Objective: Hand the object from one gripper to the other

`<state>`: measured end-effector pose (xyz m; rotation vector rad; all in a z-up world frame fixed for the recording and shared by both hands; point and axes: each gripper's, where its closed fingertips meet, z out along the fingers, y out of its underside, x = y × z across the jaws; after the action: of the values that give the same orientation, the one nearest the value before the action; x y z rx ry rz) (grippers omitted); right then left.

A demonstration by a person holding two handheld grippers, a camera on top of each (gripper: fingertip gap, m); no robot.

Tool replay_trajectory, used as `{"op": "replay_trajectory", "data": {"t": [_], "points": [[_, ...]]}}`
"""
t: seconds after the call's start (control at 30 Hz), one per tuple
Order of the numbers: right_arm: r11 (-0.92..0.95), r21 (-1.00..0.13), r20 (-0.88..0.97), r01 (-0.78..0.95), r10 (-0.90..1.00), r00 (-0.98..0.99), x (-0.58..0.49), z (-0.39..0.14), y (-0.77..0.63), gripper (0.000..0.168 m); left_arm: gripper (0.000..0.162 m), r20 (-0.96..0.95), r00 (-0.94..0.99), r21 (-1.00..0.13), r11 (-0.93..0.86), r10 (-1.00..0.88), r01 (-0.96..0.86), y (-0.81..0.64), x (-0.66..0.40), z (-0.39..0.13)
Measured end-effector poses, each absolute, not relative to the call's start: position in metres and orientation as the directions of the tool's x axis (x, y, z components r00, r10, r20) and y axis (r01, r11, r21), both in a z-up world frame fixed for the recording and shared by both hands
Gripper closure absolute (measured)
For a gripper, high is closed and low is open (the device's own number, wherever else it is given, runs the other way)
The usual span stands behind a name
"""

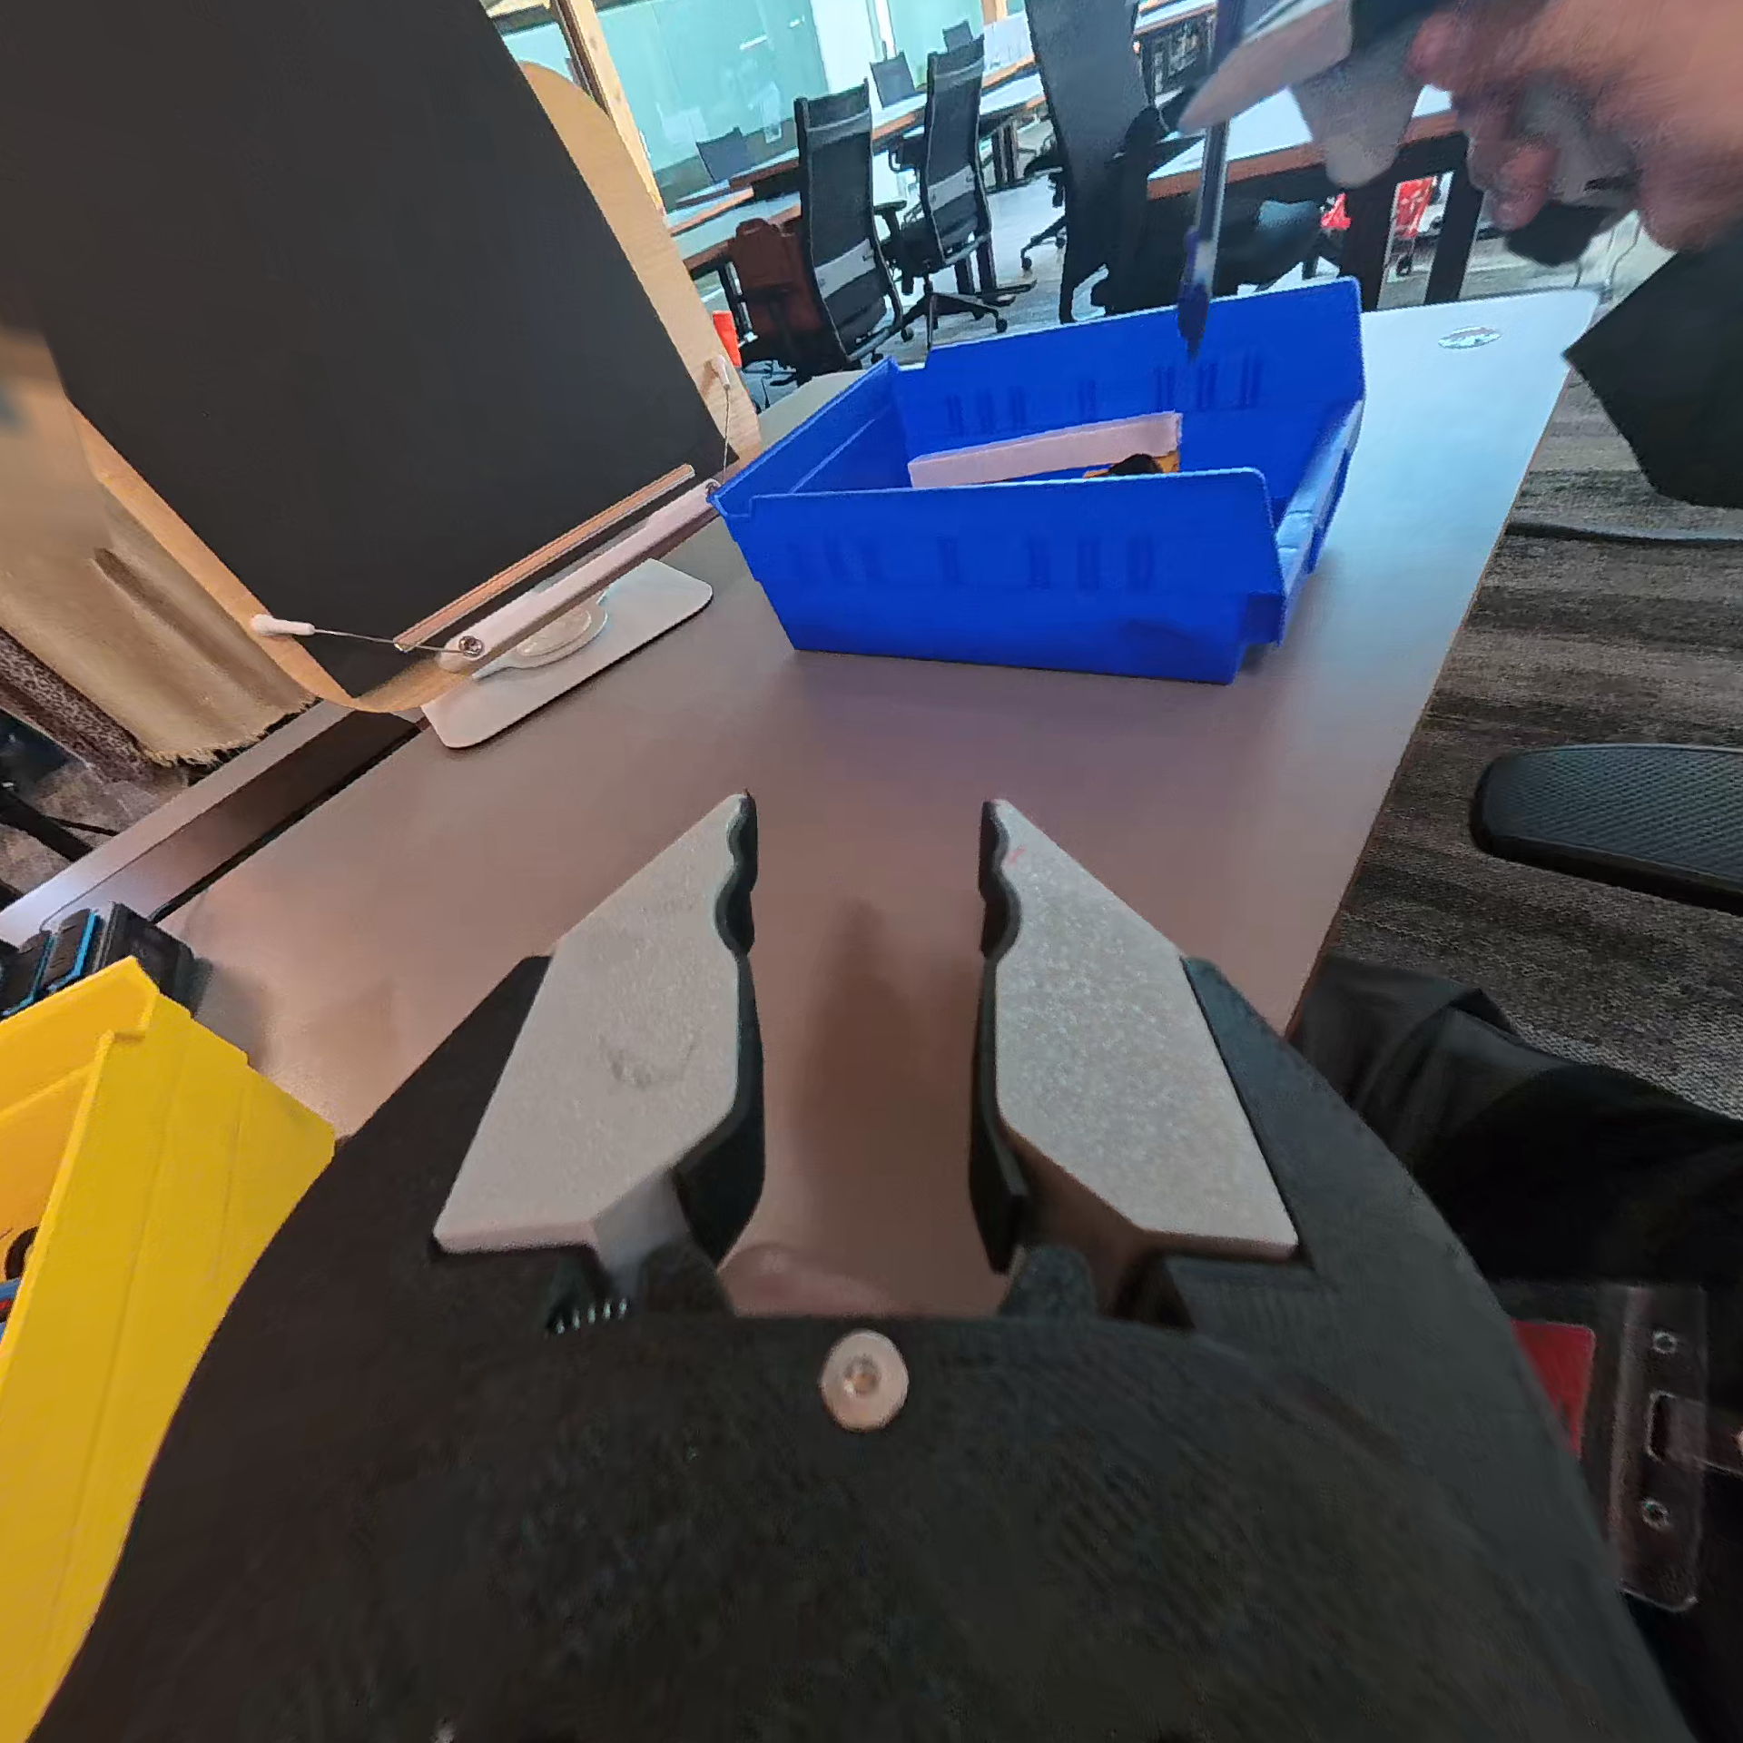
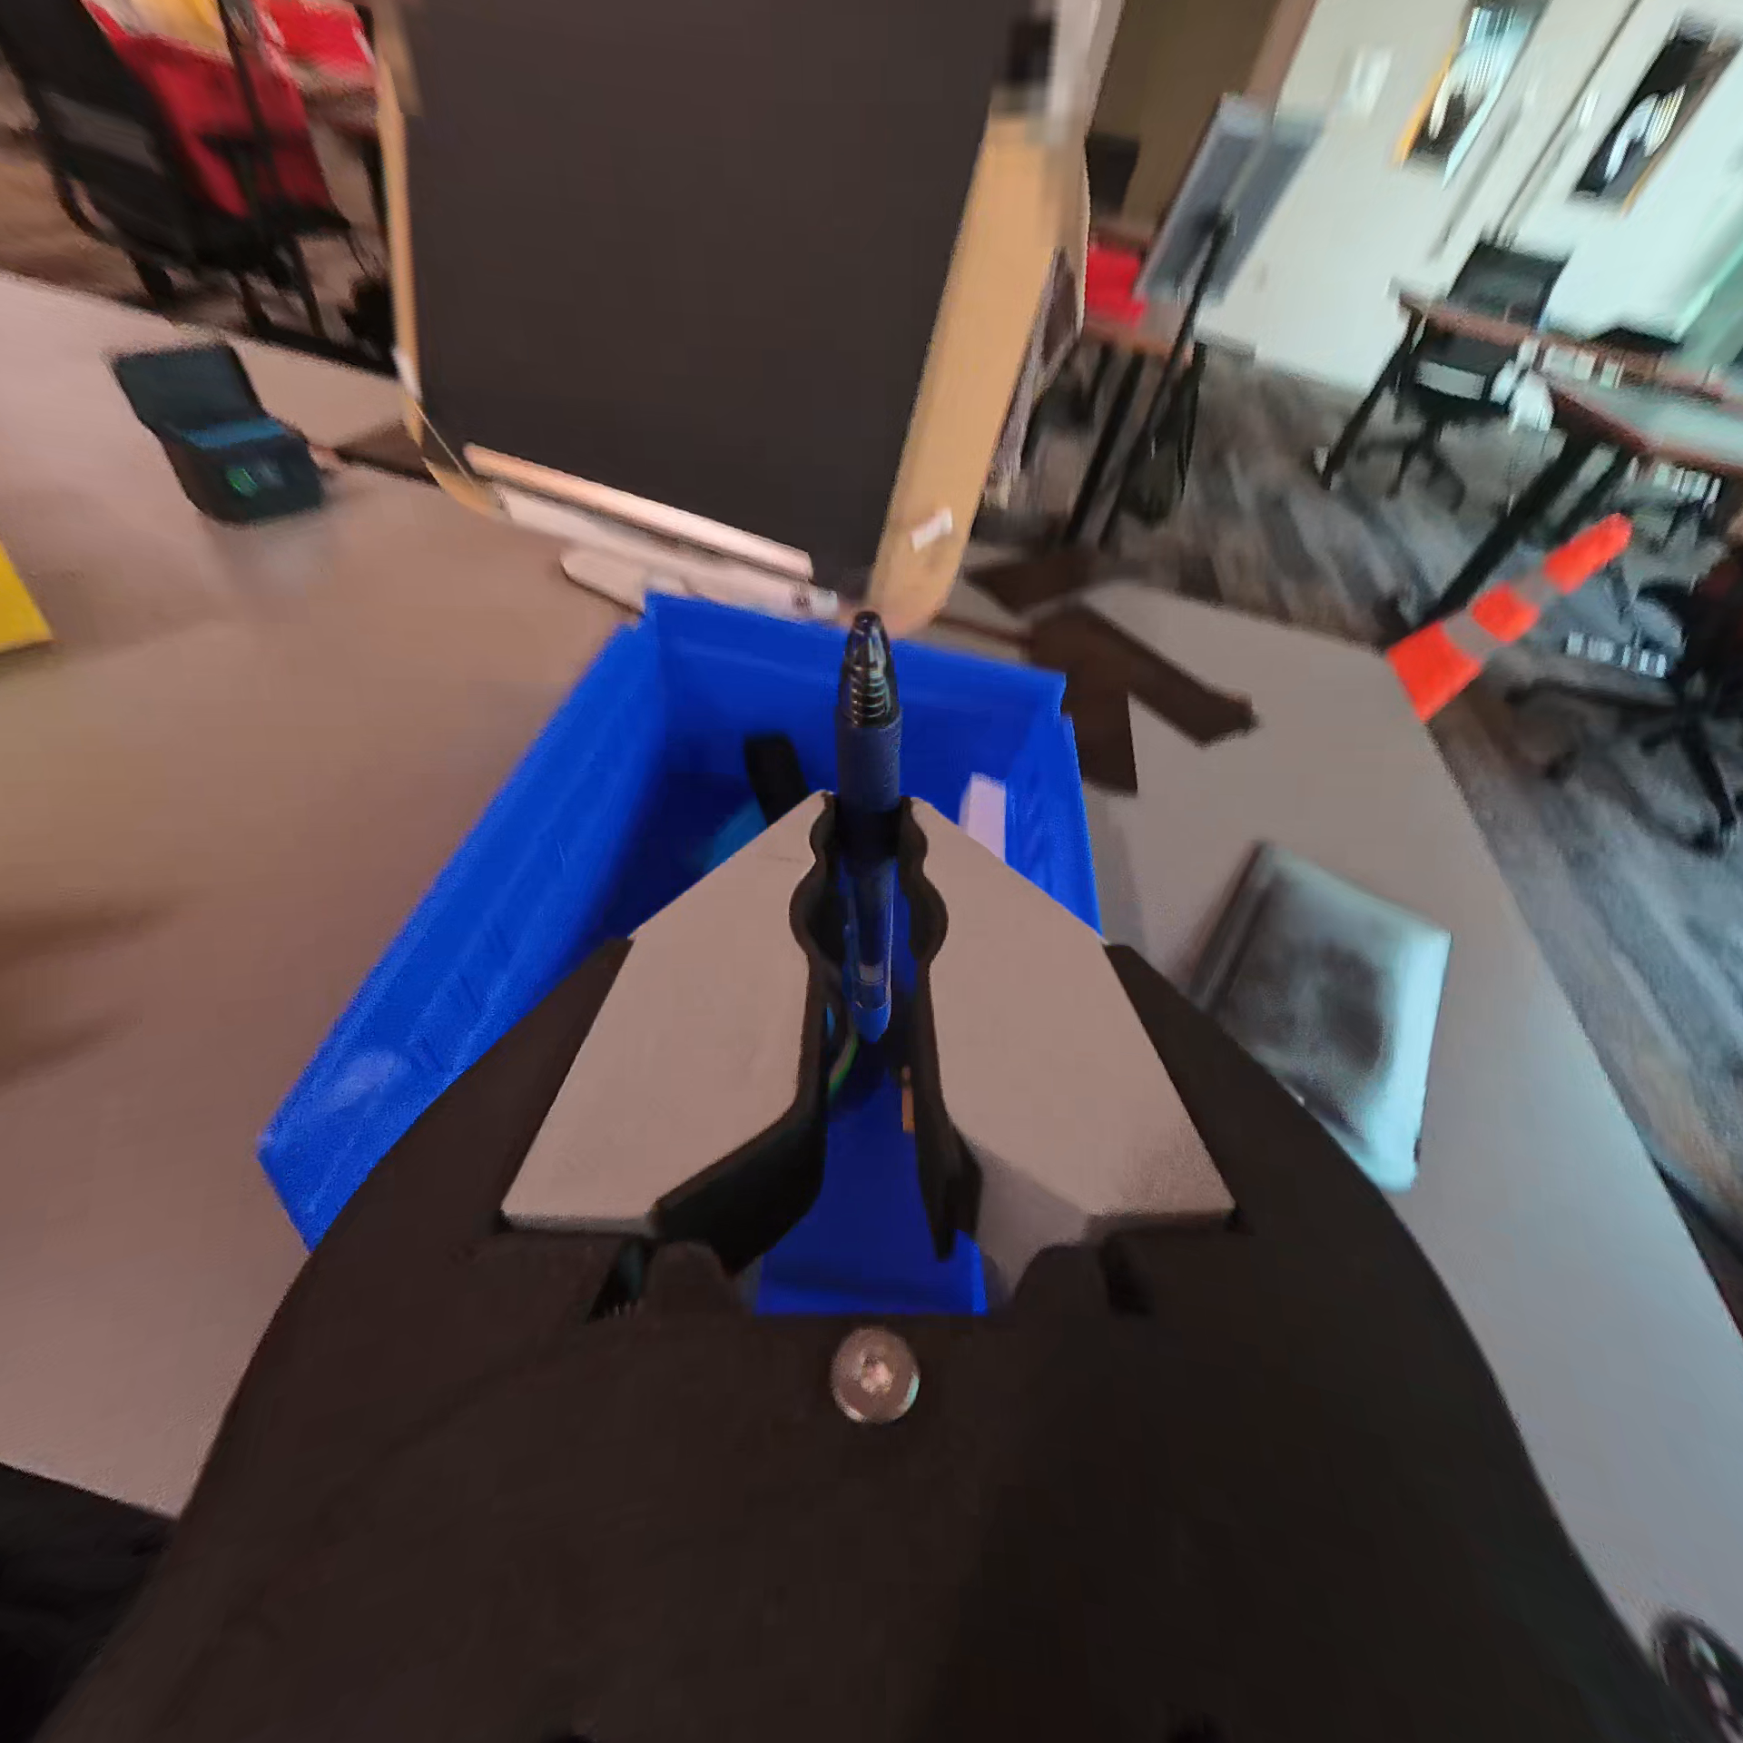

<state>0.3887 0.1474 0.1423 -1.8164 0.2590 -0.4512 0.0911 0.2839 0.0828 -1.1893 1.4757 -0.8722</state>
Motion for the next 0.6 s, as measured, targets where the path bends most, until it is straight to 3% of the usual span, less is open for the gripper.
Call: {"op": "replay_trajectory", "data": {"t": [0.1, 0.3, 0.47, 0.6], "points": [[-0.412, -0.911, 0.185, -0.009, -0.427, 0.885, 0.400, 0.117, 0.145, 0.159, 0.117, -0.288, -0.010, -0.928, 0.282, -0.958, -0.246, 0.283, 0.091, 0.081], [-0.479, -0.867, 0.085, -0.139, -0.415, 0.906, 0.404, 0.083, 0.153, 0.157, 0.118, -0.295, -0.014, -0.924, 0.289, -0.956, -0.252, 0.284, 0.090, 0.079], [-0.498, -0.850, 0.063, -0.172, -0.421, 0.905, 0.411, 0.067, 0.158, 0.159, 0.119, -0.294, -0.007, -0.927, 0.287, -0.956, -0.241, 0.287, 0.087, 0.084], [-0.479, -0.871, 0.114, -0.106, -0.408, 0.906, 0.407, 0.078, 0.161, 0.159, 0.119, -0.286, 0.002, -0.931, 0.277, -0.958, -0.238, 0.291, 0.086, 0.087]]}}
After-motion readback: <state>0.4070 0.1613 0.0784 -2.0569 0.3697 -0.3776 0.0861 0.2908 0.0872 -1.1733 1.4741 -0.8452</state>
